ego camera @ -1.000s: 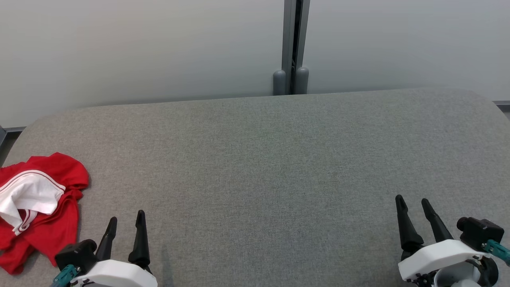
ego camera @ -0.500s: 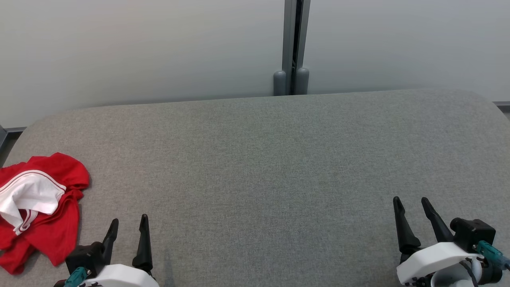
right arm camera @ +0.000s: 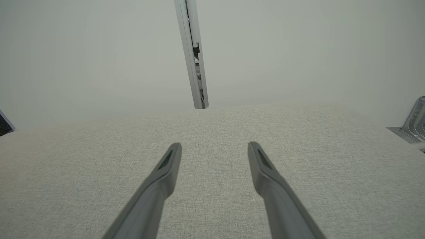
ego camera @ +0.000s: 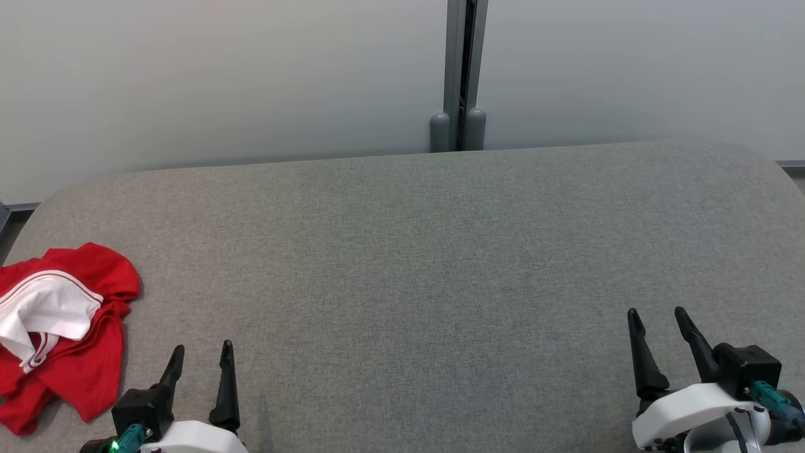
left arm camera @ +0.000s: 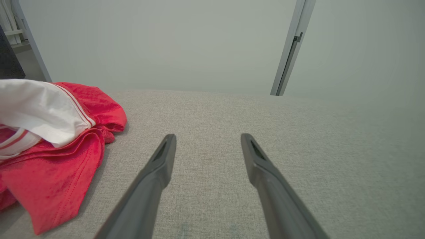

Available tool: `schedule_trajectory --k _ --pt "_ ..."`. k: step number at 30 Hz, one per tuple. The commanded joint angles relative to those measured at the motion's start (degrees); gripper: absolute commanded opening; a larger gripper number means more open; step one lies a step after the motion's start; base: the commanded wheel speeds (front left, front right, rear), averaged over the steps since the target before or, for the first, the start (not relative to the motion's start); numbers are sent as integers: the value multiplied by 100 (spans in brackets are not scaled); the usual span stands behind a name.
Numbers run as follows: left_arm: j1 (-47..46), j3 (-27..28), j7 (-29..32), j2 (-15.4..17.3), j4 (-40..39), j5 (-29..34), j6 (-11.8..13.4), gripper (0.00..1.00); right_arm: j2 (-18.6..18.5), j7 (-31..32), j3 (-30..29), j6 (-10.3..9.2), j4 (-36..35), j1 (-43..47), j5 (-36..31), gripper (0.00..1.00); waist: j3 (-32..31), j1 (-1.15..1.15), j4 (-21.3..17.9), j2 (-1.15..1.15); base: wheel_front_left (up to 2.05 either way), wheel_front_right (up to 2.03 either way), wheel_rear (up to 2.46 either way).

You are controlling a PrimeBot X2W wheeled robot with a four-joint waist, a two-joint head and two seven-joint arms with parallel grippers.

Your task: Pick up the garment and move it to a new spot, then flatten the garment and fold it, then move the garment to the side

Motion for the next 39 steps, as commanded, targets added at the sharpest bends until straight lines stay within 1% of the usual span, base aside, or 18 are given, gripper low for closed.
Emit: schedule_trajectory --k 1,14,18,22,24,28,39 --pt "28 18 -33 33 -3 97 34 100 -13 -43 -23 11 14 -76 -93 100 -4 0 -4 0 0 0 0" --pt "33 93 -166 39 92 536 110 100 -2 -186 -72 11 66 -69 -650 100 -4 0 12 0 0 0 0" --pt "24 84 -156 39 94 507 86 100 -1 -176 -51 11 72 -52 -594 100 12 0 75 0 0 0 0" --pt "23 86 -156 39 114 491 103 100 0 -176 14 11 81 -9 -580 100 25 0 238 0 0 0 0" --pt "8 96 -155 38 121 490 109 100 0 -176 65 11 83 19 -574 100 31 0 365 0 0 0 0" --pt "6 140 -153 38 164 456 112 100 1 -175 167 10 109 90 -530 100 17 0 757 0 0 0 0" --pt "141 390 -152 35 240 571 32 100 2 -170 712 6 189 77 -447 100 -45 0 2045 0 0 0 0"
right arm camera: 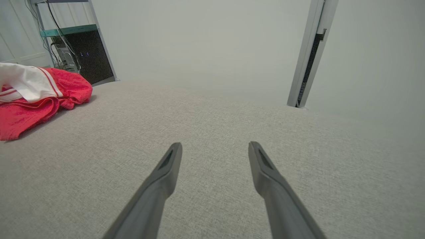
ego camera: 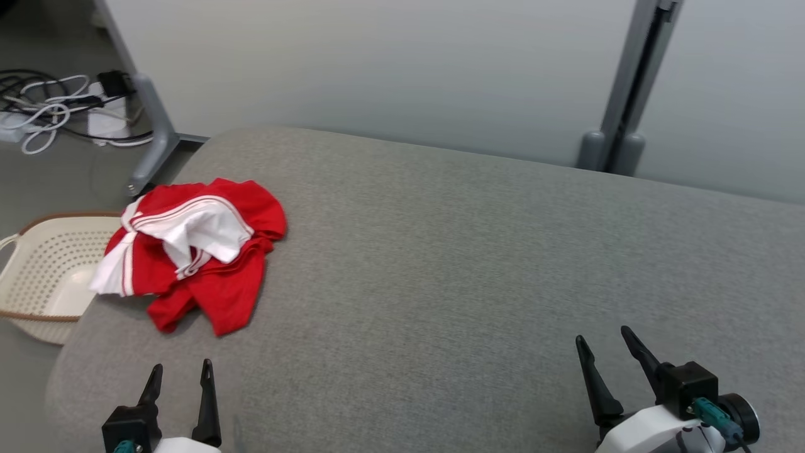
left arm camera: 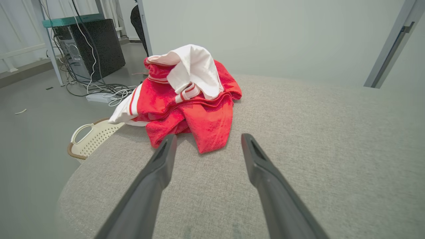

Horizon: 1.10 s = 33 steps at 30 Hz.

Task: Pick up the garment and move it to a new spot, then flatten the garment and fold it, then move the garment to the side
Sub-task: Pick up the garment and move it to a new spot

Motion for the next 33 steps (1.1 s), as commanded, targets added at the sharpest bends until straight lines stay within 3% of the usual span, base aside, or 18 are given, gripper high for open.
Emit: schedule_trajectory --k 1,9,15,25,33 --pt "66 80 -4 22 -1 60 -18 100 -24 -31 111 -1 23 -34 42 100 -34 0 527 0 0 0 0" --pt "150 184 -4 22 53 113 -72 100 -24 -31 267 -1 49 -45 139 100 -39 0 1086 0 0 0 0" --pt "86 232 -4 19 27 -61 -71 100 -25 -31 316 -1 57 -88 143 100 91 0 1238 0 0 0 0" --pt "-336 185 -4 22 226 -314 -151 100 -133 -31 387 -1 33 -271 67 100 481 0 935 0 0 0 0" --pt "-1782 199 -4 378 591 -16 -491 100 -439 -30 450 -1 -43 -537 110 100 1069 0 530 0 0 0 0"
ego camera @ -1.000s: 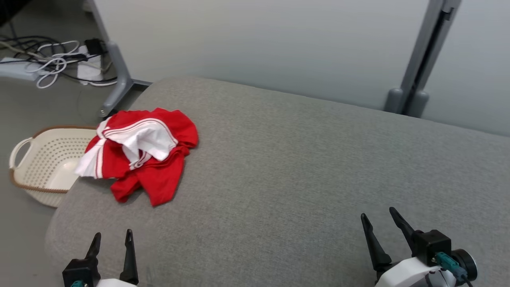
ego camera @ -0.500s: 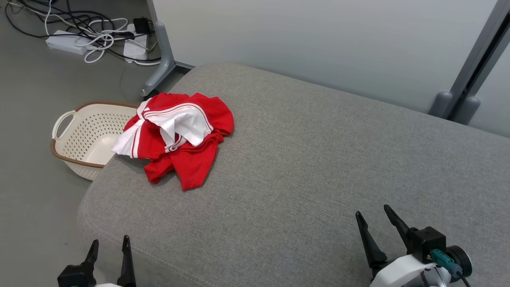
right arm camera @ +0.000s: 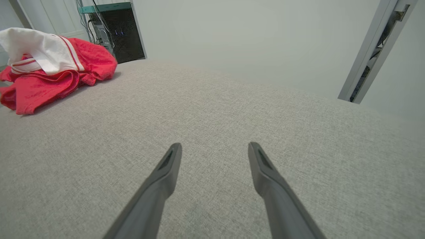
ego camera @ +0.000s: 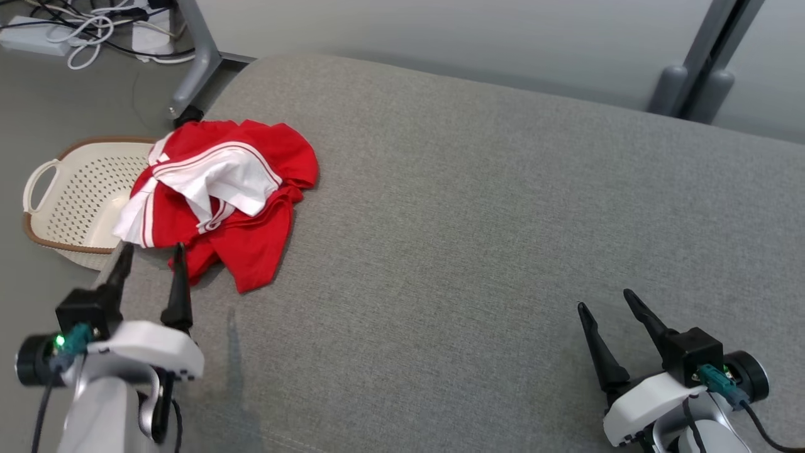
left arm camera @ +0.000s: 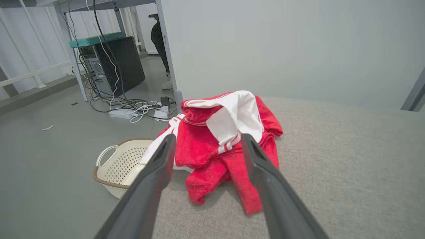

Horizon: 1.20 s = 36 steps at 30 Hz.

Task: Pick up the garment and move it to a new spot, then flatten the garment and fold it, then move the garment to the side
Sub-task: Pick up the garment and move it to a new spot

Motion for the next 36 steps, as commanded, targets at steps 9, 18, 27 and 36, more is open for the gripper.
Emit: schedule_trajectory --k 9,18,27,36 --pt "-1883 -452 36 781 1317 366 -238 100 -170 -30 198 -1 -25 -361 104 100 731 0 -585 0 0 0 0" --pt "-3007 -928 857 1184 2800 570 -299 100 -252 -29 309 -1 47 -586 169 100 1157 0 -951 0 0 0 0" --pt "-3437 -976 1494 1219 3675 522 -44 0 -221 -11 278 -2 146 -640 223 100 1272 0 -1164 0 0 0 0" --pt "-3752 -1329 632 1152 3430 699 -121 0 11 -17 217 -2 127 -539 320 100 791 0 -1283 0 0 0 0"
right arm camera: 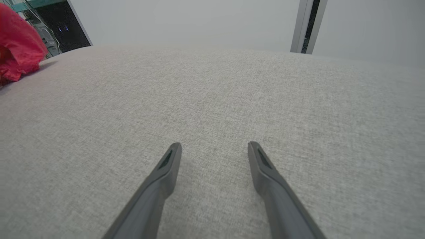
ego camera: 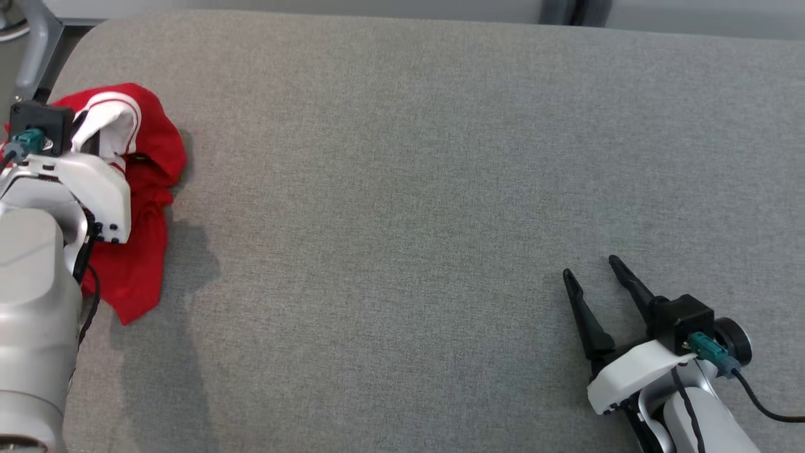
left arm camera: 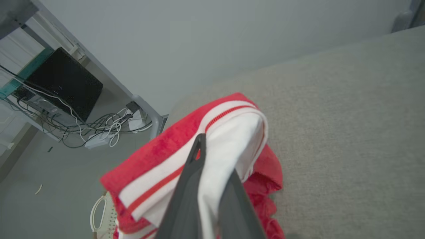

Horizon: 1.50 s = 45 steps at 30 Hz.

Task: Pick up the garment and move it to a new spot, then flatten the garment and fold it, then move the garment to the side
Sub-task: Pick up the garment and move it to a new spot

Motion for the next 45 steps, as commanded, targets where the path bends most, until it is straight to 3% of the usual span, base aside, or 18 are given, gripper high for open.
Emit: schedule_trajectory --k 1,4,11,15,18,20,21,24,27,32,33,34,35,45 --pt "-100 -41 -102 -29 -56 6 -27 0 20 1 -14 -2 13 52 47 100 -154 0 -59 0 0 0 0" --pt "-224 -183 -335 -201 -221 10 -85 0 89 1 -17 -2 53 137 91 100 -373 0 -162 0 0 0 0" --pt "-6 -448 -581 -1043 -601 -288 -173 0 226 1 52 -2 158 331 170 100 -850 0 -563 0 0 0 0" --pt "137 -814 -619 -1325 -830 -434 -199 0 296 0 82 -2 144 371 210 100 -949 0 -862 0 0 0 0" --pt "322 -1414 -628 -1425 -1081 -817 -199 0 317 0 92 -2 176 412 245 100 -981 0 -1052 0 0 0 0" --pt "528 -2161 -628 -1451 -1510 -1399 -196 0 331 0 132 -2 189 413 244 100 -979 0 -1208 0 0 0 0" --pt "528 -2161 -628 -1451 -1510 -1399 -196 0 331 0 132 -2 189 413 244 100 -979 0 -1208 0 0 0 0" --pt "595 -2929 -631 -1419 -2108 -2073 -196 0 329 0 86 -2 185 393 236 100 -936 0 -1376 0 0 0 0" --pt "672 -3574 -634 -1429 -2576 -2597 -13 0 344 0 67 -2 164 360 236 100 -889 0 -1538 0 0 0 0" --pt "663 -4390 -638 -1426 -2911 -3207 495 0 352 0 78 -2 152 269 262 100 -785 0 -1725 0 0 0 0" --pt "646 -4494 -639 -1422 -2884 -3249 565 15 355 0 80 -2 146 257 271 100 -759 0 -1742 0 0 0 0" --pt "655 -4560 -640 -1422 -2835 -3327 623 66 356 0 65 -2 137 252 278 100 -739 0 -1745 0 0 0 0" --pt "684 -4582 -641 -1422 -2797 -3387 675 100 356 0 44 -2 129 250 283 100 -721 0 -1743 0 0 0 0" --pt "1458 -3802 -635 -1349 -2506 -3180 877 100 355 0 -223 -2 127 326 289 100 -845 0 -1467 0 0 0 0"
